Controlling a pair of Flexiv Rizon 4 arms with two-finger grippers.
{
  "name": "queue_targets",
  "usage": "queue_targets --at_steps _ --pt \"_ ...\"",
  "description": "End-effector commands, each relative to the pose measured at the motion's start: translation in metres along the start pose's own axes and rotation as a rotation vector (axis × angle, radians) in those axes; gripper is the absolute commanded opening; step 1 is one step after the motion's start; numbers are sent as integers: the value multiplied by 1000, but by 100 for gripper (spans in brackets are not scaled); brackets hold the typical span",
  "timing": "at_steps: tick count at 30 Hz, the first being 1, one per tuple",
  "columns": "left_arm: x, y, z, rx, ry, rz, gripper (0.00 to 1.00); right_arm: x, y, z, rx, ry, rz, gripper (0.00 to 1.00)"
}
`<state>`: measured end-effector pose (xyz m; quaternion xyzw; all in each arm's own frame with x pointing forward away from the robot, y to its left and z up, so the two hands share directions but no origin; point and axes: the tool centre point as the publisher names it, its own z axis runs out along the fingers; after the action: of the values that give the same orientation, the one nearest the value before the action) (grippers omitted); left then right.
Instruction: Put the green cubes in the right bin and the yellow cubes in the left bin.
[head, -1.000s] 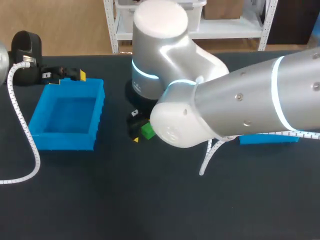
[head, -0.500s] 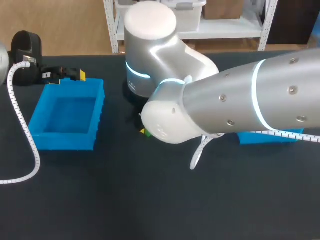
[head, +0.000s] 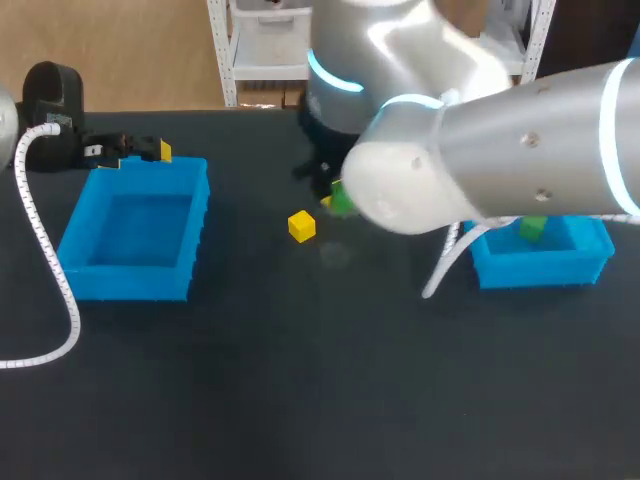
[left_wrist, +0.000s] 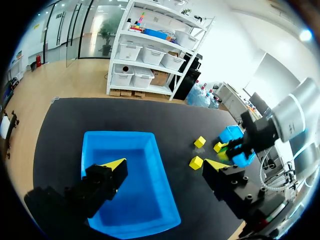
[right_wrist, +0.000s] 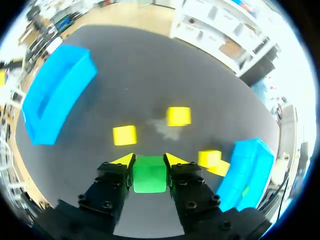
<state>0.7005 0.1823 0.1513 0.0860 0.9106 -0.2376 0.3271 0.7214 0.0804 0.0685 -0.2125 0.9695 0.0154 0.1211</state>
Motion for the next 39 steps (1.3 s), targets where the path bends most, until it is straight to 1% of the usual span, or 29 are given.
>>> queue_targets --at_steps 1,2,4,7,11,15,18,22,32,33,34,35,36,39 --pt "1 2 0 9 -5 2 100 16 -52 -28 14 -151 102 0" --pt "1 2 0 9 -5 2 100 17 -70 -32 28 -165 147 0" --pt "1 2 0 9 -5 2 100 22 -96 -37 47 -178 216 0" --pt "1 2 0 9 -5 2 100 32 -129 -40 76 -190 300 0" --pt "1 2 0 9 -5 2 100 47 -166 -39 95 -185 397 0" --pt "1 2 0 9 -5 2 100 63 -192 -36 83 -196 494 0" --pt "1 2 0 9 -5 2 100 74 -207 -34 39 -217 562 0" --pt "1 2 0 9 -5 2 100 83 -217 -31 -14 -244 617 0" --pt "1 2 0 9 -5 2 100 86 -217 -30 -26 -250 617 0" --pt "1 2 0 9 -5 2 100 85 -217 -30 -26 -250 615 5" --pt "1 2 0 9 -5 2 100 85 -217 -30 -26 -249 611 27" --pt "1 2 0 9 -5 2 100 85 -216 -30 -26 -249 609 98" --pt "1 2 0 9 -5 2 100 85 -216 -30 -26 -249 608 100" --pt "1 2 0 9 -5 2 100 84 -216 -31 -26 -248 603 100"
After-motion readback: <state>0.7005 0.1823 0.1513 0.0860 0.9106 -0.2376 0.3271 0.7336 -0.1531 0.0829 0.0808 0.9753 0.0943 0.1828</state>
